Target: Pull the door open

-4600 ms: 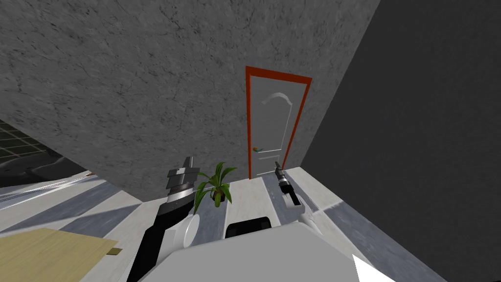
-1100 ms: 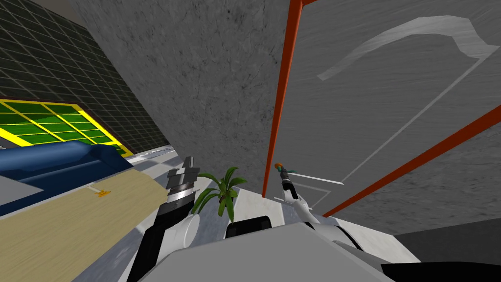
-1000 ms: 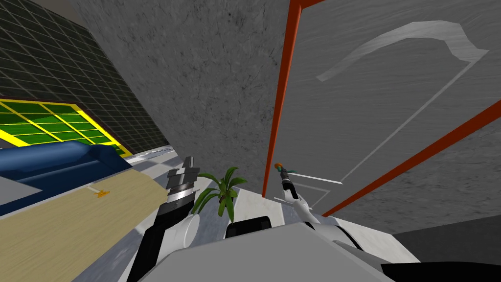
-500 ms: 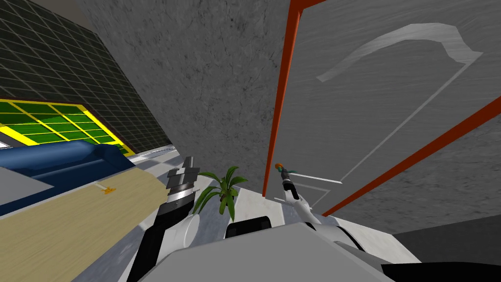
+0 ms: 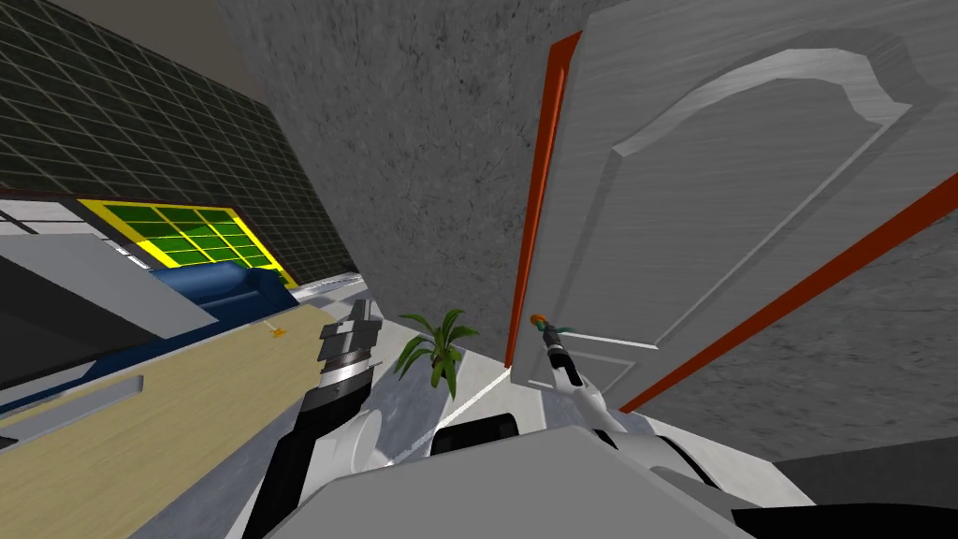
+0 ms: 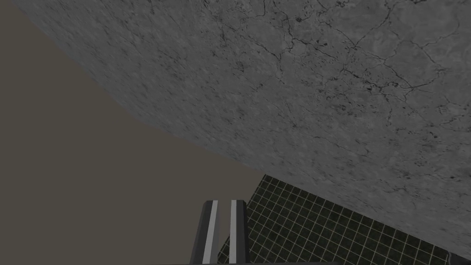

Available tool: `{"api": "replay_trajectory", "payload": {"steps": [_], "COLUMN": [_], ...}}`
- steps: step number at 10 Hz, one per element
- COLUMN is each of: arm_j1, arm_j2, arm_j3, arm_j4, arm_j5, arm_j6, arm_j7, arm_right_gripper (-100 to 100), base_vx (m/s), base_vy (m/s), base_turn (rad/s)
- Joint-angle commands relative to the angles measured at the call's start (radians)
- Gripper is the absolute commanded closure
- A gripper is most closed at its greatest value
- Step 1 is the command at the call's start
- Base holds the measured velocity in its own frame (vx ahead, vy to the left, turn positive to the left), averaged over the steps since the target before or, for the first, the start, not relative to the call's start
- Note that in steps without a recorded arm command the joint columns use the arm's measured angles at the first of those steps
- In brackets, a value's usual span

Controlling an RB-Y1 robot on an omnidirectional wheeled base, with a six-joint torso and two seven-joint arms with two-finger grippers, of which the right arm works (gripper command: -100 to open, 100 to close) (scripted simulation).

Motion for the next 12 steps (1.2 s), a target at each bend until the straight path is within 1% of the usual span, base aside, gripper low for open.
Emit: {"api": "replay_trajectory", "payload": {"steps": [1, 5, 6, 7, 8, 10, 12], "arm_j1": [0.013, 0.039, 0.036, 0.043, 0.044, 0.053, 0.065], "arm_j2": [-0.014, -0.068, -0.062, -0.068, -0.070, -0.083, -0.099], "arm_j3": [0.025, 0.060, 0.052, 0.068, 0.072, 0.095, 0.124], "arm_j4": [-0.004, 0.007, 0.007, 0.006, 0.005, -0.001, -0.008], "arm_j5": [0.009, 0.019, 0.016, 0.023, 0.025, 0.035, 0.049], "arm_j6": [-0.009, -0.032, -0.026, -0.032, -0.034, -0.044, -0.058], "arm_j7": [-0.036, -0.111, -0.099, -0.119, -0.123, -0.148, -0.181], "arm_right_gripper": [100, 100, 100, 100, 100, 100, 100], "base_vx": [-0.211, -0.213, -0.102, -0.151, -0.201, -0.246, -0.271], "base_vy": [-0.036, -0.046, -0.025, -0.015, -0.035, -0.042, -0.076], "base_turn": [0.180, 0.180, 0.043, 0.094, 0.094, 0.116, 0.155]}}
